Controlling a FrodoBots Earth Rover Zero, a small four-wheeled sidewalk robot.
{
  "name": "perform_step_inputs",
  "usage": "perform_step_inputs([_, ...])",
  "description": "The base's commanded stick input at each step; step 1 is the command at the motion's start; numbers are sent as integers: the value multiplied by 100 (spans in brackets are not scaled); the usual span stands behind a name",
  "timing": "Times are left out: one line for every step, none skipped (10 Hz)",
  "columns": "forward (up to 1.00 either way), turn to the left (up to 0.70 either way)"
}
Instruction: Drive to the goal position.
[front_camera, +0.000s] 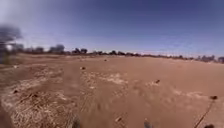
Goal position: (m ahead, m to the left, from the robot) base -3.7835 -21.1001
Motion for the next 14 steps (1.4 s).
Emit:
perform_step_inputs([70, 27])
perform_step_inputs([70, 27])
perform_step_inputs([70, 27])
perform_step_inputs([70, 27])
perform_step_inputs([70, 27])
perform_step_inputs([70, 27])
perform_step_inputs([70, 23])
perform_step_inputs([70, 0])
perform_step_inputs([70, 0])
perform_step_inputs([70, 0])
perform_step_inputs([70, 0])
perform_step_inputs([70, 0])
perform_step_inputs([70, 0])
perform_step_inputs([70, 0])
